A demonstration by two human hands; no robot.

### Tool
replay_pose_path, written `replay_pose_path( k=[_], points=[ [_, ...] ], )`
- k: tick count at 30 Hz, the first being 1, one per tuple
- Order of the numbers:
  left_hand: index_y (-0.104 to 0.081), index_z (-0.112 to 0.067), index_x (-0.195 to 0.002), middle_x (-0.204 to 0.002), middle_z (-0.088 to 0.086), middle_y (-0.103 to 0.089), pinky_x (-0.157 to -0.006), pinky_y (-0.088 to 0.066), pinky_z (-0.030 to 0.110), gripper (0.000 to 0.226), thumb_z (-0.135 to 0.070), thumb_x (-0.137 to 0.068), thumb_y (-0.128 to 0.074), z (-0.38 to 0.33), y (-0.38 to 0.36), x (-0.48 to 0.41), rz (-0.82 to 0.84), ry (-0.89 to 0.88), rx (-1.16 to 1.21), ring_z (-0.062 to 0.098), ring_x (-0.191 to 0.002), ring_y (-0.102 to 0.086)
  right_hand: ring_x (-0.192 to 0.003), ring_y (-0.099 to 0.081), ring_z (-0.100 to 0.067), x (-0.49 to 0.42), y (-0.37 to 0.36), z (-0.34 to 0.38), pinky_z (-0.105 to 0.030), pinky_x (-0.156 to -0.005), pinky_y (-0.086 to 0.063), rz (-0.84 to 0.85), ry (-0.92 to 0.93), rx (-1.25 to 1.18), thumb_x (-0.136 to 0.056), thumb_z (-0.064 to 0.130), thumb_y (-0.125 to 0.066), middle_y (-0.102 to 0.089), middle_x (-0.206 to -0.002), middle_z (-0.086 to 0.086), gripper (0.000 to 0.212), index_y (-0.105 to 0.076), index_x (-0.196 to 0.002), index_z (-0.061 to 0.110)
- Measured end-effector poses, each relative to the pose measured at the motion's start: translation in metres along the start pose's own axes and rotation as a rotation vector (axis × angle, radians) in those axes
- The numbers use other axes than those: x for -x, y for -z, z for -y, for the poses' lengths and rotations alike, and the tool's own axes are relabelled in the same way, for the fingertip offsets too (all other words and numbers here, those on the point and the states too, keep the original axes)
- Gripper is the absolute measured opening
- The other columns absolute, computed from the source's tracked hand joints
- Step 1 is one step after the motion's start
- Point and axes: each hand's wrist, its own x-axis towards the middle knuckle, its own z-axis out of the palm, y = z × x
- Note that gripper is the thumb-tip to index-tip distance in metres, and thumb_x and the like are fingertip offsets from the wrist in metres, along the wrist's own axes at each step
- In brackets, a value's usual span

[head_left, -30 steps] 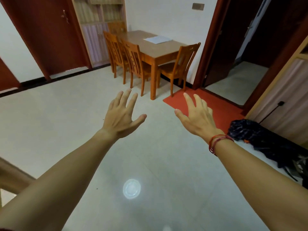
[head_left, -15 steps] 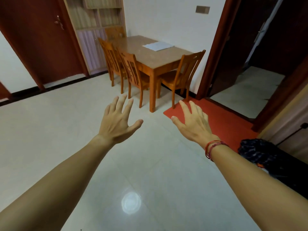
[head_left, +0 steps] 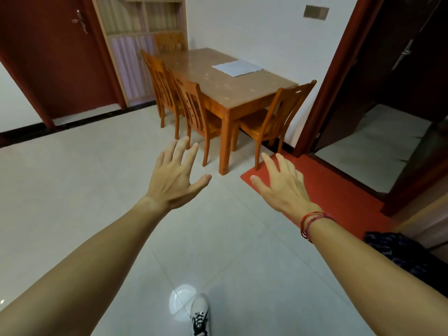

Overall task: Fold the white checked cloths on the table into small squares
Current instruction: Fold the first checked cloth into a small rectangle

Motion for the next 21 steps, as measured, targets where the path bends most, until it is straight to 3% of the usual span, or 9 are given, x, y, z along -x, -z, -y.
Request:
replay_pose_path(
  k=[11,15,21],
  points=[
    [-0.021,-0.02,-0.151,-0.159,0.007,-0.016,-0.115,-0.019,0.05,0.086,-0.075,-0.084,-0.018,0.096,-0.069,-0.186,0.033,-0.034,0.02,0.03,-0.145,-0.012,-0.145,-0.017,-0.027,-0.194,-0.048,0.024,-0.052,-0.115,-0.02,0.028,-0.057,0.007,-0.092,0.063,-0.034,-0.02,-0.158,-0.012,0.069,-0.017,-0.152,0.033],
    [-0.024,-0.02,-0.15,-0.158,0.008,-0.019,-0.114,-0.02,0.049,0.082,-0.073,-0.087,-0.027,0.117,-0.097,-0.243,0.031,-0.061,0.025,0.031,-0.145,-0.015,-0.146,-0.016,-0.026,-0.252,-0.06,0.023,-0.051,-0.115,-0.018,0.026,-0.083,0.002,-0.092,0.063,-0.033,-0.02,-0.159,-0.01,0.069,-0.018,-0.152,0.034],
    [-0.021,-0.02,-0.15,-0.159,0.007,-0.018,-0.115,-0.021,0.049,0.083,-0.074,-0.087,-0.023,0.137,-0.14,-0.313,0.069,-0.077,0.033,0.03,-0.145,-0.014,-0.145,-0.018,-0.027,-0.334,-0.086,0.012,-0.05,-0.114,-0.019,0.025,-0.088,0.014,-0.092,0.062,-0.035,-0.023,-0.157,-0.01,0.068,-0.02,-0.151,0.033]
  ],
)
